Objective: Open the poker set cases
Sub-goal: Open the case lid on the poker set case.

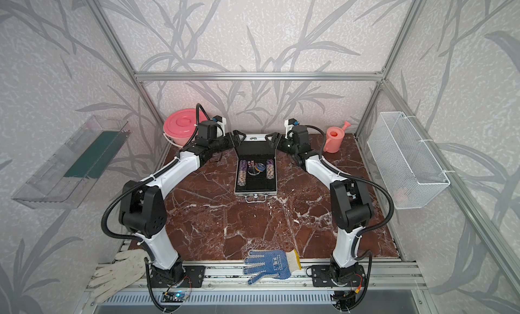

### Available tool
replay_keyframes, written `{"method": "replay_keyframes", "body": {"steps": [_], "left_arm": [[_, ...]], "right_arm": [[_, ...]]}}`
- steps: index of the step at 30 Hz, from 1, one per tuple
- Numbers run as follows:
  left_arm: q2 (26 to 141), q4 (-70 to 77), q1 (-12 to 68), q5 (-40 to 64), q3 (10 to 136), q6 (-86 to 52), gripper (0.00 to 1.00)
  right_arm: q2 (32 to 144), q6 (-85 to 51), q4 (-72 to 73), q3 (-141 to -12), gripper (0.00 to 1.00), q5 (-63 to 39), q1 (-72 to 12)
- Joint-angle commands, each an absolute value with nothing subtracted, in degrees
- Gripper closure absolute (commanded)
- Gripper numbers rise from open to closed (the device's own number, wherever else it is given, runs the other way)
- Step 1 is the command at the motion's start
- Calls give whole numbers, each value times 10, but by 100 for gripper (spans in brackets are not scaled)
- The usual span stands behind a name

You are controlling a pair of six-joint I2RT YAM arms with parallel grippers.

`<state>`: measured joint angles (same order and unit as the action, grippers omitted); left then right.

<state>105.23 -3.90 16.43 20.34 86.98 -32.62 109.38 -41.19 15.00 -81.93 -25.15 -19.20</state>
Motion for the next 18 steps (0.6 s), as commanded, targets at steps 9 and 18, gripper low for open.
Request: {"method": "replay_keyframes", "body": {"steps": [9,18], "left_arm": [[1134,-7,173,319,973,-315,11],[1168,17,153,327,1006,-331,11]], "right_arm": [[1192,-441,211,-915,23,-373,-208],[1233,-436,188,-986,22,-374,-201]]}}
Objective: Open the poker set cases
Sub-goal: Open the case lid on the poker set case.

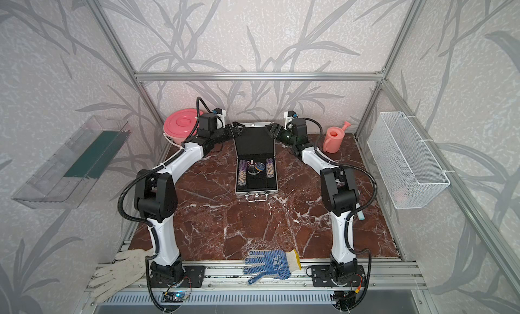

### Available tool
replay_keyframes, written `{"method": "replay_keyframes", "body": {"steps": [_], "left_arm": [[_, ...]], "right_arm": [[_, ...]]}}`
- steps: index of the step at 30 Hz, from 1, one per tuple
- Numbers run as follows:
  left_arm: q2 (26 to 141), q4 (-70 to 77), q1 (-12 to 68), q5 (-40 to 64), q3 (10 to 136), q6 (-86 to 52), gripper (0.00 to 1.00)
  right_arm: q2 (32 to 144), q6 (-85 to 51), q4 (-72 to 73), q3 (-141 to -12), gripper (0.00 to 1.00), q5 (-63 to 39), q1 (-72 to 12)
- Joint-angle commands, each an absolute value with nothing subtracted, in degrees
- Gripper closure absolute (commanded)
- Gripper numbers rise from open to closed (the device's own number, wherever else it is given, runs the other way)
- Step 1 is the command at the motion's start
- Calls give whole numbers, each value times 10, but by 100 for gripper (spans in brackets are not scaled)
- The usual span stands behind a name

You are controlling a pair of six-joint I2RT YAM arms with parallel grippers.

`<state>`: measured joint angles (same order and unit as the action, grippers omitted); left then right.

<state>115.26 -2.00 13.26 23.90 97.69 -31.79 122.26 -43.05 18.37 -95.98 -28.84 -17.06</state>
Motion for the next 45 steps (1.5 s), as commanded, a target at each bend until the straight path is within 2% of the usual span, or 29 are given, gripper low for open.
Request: {"method": "replay_keyframes", "body": {"steps": [1,12,18,24,30,34,45], "left_arm": [[1170,17,151,331,1009,-332,11],[1194,-7,146,343,1079,-319,8],[1171,-11,145,342,1069,-308,1],[1128,-45,143,300,1063,-268,1],[1083,-88,134,204,1062,-203,1],[1071,-120,124,191,1068,-182,1],[899,-33,66,133,830,-193,1]], "right_arm": [[1235,-434,185,-989,22,-376,-201],[1219,-430,178,-979,21,-359,-199],[1192,-407,157,-970,15,-340,-198],[1176,-389,142,-970,12,-327,-194],[1160,-347,98,-998,10,-315,-181],[1152,-326,61,-1015,10,-320,-176],[1049,-248,11,-919,8,-276,-144]]}}
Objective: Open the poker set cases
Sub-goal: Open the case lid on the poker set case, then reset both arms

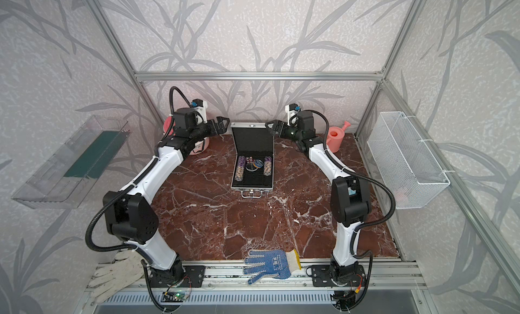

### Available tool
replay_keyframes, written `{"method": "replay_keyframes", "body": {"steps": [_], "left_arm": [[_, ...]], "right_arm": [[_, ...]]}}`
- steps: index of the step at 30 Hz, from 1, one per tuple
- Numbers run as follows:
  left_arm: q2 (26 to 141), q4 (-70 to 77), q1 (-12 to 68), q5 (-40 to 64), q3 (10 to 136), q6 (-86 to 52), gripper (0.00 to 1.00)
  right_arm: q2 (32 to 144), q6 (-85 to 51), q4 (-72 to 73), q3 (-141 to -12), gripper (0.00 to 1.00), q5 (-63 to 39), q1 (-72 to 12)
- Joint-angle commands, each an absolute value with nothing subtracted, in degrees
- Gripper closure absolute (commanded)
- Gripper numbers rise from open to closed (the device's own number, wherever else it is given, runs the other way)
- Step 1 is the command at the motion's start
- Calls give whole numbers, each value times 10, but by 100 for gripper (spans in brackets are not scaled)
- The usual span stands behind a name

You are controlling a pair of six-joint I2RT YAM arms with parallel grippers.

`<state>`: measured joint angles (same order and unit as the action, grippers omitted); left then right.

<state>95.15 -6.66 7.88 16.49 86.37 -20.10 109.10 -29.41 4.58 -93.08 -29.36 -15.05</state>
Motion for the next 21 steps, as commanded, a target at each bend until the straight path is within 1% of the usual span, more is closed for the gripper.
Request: {"method": "replay_keyframes", "body": {"steps": [1,3,9,14,16,19,21], "left_arm": [[881,-24,59,122,805,-197,1],[844,-1,48,92,749,-202,1],[751,83,38,-83,559,-185,1],[731,141,38,-180,445,-163,2],[725,163,38,-218,401,-152,2],[718,205,38,-259,343,-132,2],[717,232,38,-267,313,-122,2]], "right_arm": [[1036,-236,4,-911,8,-271,-142],[1002,-214,0,-880,8,-250,-142],[856,-125,39,-699,7,-134,-140],[762,-86,91,-527,6,-25,-125],[721,-71,134,-444,6,32,-119],[673,-56,209,-334,6,106,-113],[657,-39,251,-279,6,138,-112]]}}
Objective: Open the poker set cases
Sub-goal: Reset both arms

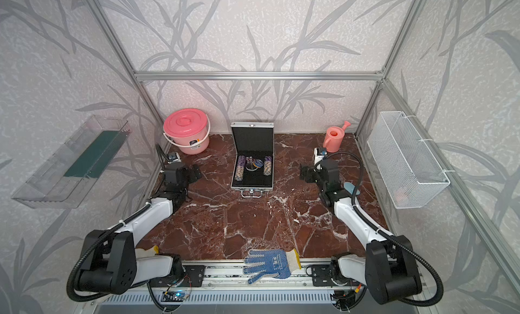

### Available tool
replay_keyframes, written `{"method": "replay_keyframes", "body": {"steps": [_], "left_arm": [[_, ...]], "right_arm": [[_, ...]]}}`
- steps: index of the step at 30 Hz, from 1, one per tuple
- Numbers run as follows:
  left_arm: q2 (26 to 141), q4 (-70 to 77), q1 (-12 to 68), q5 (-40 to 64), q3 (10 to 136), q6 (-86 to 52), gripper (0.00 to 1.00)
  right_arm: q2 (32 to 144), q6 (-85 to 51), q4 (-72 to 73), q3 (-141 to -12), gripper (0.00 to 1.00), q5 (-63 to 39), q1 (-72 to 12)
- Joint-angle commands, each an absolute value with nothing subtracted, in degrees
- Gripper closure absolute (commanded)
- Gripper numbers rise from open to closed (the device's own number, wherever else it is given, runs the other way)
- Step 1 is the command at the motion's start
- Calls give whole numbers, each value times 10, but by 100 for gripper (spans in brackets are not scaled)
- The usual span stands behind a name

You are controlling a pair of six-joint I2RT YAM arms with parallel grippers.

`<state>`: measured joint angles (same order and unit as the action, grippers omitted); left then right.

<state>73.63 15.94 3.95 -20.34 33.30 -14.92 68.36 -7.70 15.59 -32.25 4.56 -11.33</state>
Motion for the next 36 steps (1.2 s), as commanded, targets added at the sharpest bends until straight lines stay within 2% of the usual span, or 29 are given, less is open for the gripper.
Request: {"method": "replay_keyframes", "body": {"steps": [1,6,11,17,26,36], "left_arm": [[720,243,38,-259,303,-116,3],[728,263,38,-236,290,-86,5],[716,240,41,-235,281,-78,5],[730,355,43,-241,210,-57,3],[871,473,20,-167,229,-30,1],[870,446,-14,-50,239,-27,1]], "right_arm": [[653,-34,263,-261,6,155,-112],[661,-7,340,-195,6,195,-111],[719,7,445,-166,5,195,-110],[810,42,602,-150,3,191,-108],[933,57,720,-151,2,150,-103],[911,38,577,-207,1,95,-78]]}}
